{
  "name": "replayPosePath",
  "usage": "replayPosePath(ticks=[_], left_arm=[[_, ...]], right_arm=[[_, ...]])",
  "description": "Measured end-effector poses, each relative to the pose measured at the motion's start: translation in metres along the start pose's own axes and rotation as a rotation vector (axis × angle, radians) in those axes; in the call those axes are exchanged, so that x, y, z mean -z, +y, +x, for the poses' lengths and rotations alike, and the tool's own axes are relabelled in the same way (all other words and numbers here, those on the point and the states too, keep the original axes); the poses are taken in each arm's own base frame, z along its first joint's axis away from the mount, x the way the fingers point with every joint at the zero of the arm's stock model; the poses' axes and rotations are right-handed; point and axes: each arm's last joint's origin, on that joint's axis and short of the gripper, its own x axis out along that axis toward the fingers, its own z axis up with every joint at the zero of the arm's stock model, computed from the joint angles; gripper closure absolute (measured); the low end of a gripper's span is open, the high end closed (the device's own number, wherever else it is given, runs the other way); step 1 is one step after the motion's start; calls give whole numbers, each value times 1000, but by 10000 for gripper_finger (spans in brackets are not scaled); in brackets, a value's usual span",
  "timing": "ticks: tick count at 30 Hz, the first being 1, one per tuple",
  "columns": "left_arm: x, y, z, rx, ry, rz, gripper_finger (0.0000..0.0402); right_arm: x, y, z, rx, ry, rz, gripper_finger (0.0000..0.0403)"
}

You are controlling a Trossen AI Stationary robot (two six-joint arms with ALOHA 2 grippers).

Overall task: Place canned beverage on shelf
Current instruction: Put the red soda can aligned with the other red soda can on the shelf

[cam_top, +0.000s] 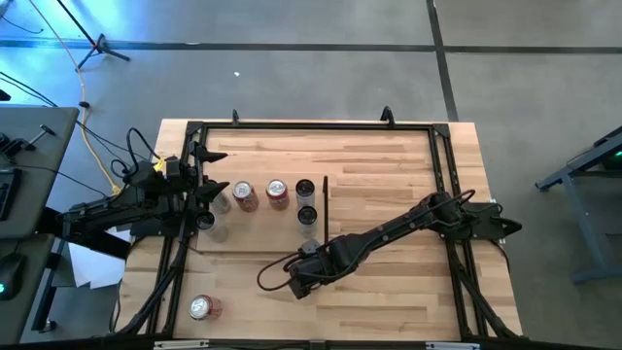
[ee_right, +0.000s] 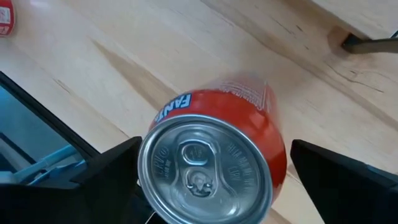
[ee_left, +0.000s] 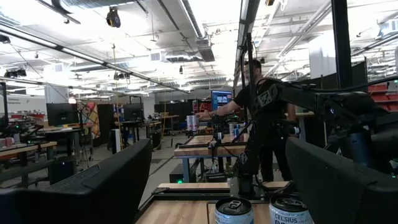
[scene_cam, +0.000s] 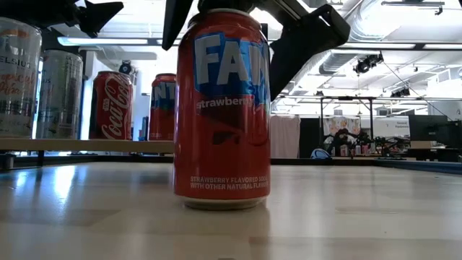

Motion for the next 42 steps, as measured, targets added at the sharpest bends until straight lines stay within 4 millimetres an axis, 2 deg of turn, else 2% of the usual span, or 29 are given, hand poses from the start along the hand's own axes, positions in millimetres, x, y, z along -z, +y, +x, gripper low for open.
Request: replayPosePath(ticks=[8,14,17,21,24,29,33,36,40,42], left_arm=[[0,0,0,0,0,0,55],[0,0,0,0,0,0,55],[0,0,0,0,0,0,55],[0,0,0,0,0,0,55],[0,0,0,0,0,0,55],[0,0,0,0,0,0,55],[0,0,0,0,3,0,55],[0,0,0,0,3,-1,55],[0,0,0,0,4,0,55],[0,0,0,0,4,-1,55]], right_arm=[[4,1,-5,-23,72,-35,4],[18,0,-52,-64,8,-46,4],[33,-9,-70,7,-8,-8,4],[68,-19,-88,77,-36,50,4],[96,-24,-94,114,-121,10,4],[135,-38,-94,197,-383,-300,4],[150,-50,-87,281,-511,-529,4],[147,-61,-77,305,-550,-602,4],[133,-78,-58,194,-567,-630,4],[121,-93,-47,109,-550,-637,4]])
